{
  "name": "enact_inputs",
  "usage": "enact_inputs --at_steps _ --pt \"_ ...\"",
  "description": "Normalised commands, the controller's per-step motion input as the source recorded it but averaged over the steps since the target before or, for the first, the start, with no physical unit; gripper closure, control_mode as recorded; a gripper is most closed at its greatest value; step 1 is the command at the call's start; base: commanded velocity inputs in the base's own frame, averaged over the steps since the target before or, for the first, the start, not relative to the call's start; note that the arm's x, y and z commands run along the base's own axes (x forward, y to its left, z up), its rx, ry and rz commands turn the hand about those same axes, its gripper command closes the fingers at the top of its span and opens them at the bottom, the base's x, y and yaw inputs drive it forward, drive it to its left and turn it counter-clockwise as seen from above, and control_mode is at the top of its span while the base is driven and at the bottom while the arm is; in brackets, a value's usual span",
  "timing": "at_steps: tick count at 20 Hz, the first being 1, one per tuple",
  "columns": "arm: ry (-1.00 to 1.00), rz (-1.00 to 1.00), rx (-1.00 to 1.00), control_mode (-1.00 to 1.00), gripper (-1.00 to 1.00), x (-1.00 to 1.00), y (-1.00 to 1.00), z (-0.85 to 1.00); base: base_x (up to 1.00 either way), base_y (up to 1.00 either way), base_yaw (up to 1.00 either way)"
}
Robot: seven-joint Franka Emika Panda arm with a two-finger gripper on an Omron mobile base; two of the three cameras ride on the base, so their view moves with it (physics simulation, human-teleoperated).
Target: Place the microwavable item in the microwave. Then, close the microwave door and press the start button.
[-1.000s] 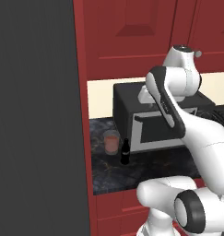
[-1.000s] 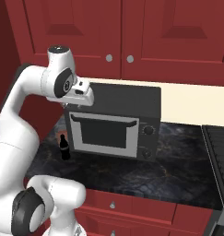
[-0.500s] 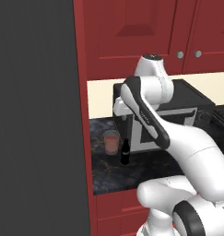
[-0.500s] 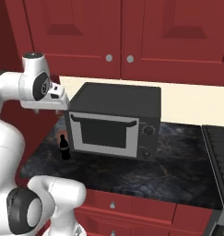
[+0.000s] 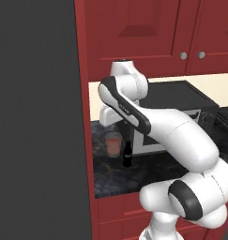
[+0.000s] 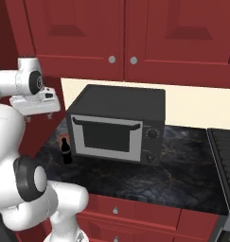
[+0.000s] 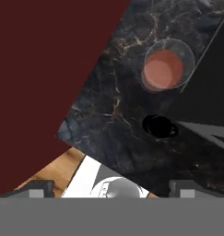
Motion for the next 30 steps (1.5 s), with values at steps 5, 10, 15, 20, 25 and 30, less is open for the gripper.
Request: enact_inputs --at_steps 5,10,15,20,25,30 --pt "0.00 0.21 -0.08 -1.00 -1.00 0.25 0.00 -0.55 0.00 0.00 0.00" --pt "-0.01 0.13 -0.02 -1.00 -1.00 0.15 0.00 -0.51 0.00 0.00 0.00" --pt "-0.04 0.10 0.00 -1.00 -1.00 0.26 0.00 -0.26 0.00 0.00 0.00" --pt "0.00 0.04 0.00 -1.00 -1.00 0.20 0.04 -0.22 0.00 0.00 0.00" --pt "0.00 0.01 0.00 -1.00 -1.00 0.09 0.05 -0.25 0.00 0.00 0.00" --pt "0.00 0.00 0.00 -1.00 -1.00 0.04 0.04 -0.26 0.00 0.00 0.00"
